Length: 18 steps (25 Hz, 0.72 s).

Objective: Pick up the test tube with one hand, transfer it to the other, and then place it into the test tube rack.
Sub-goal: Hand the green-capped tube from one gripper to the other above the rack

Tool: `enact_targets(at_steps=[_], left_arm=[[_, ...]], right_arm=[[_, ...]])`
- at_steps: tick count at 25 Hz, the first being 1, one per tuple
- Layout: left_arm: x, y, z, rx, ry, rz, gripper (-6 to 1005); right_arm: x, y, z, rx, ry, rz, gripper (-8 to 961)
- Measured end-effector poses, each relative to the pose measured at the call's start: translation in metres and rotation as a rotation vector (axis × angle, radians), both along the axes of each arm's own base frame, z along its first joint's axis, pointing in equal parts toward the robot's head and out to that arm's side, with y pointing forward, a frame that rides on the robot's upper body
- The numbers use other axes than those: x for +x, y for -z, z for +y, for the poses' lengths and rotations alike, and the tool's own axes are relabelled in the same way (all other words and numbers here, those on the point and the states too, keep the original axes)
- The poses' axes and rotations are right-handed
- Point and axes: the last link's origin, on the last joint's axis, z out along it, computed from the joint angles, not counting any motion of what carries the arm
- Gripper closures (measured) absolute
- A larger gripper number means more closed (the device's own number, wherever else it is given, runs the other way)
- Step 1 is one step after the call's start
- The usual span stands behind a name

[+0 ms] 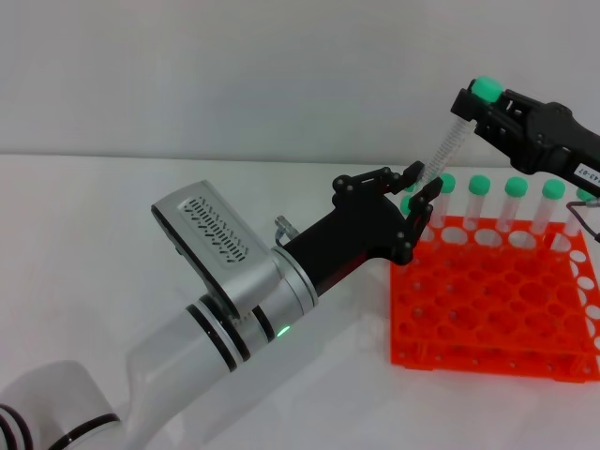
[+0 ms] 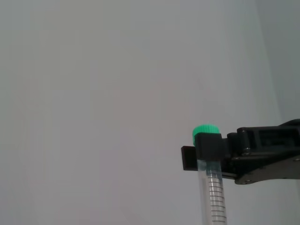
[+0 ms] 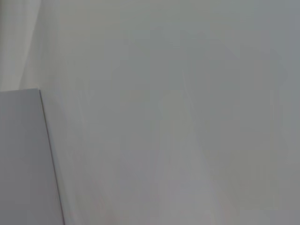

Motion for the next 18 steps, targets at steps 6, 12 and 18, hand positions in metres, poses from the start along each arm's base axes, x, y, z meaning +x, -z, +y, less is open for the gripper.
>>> enact_targets(at_steps=[6,12,18], left_arm=[[-0.0008,0.0002,-0.0004,-0.001,-0.002,0.002,709],[-0.0010,0.0006,-0.0007,-0.002,-0.001,0.004,702],[0.0005,0.0095,-0.0068,-0.018,0.066,0.089,695]], right_arm=[[0.0022,0.0000,-0.0005,0.001,0.006,-0.003,703],[0.0045,0.0000,-0.0022,0.000,0.008,-0.004,715],[0.0070,0.0008,-0.0047,-0.006,0.007,-0.008,716]])
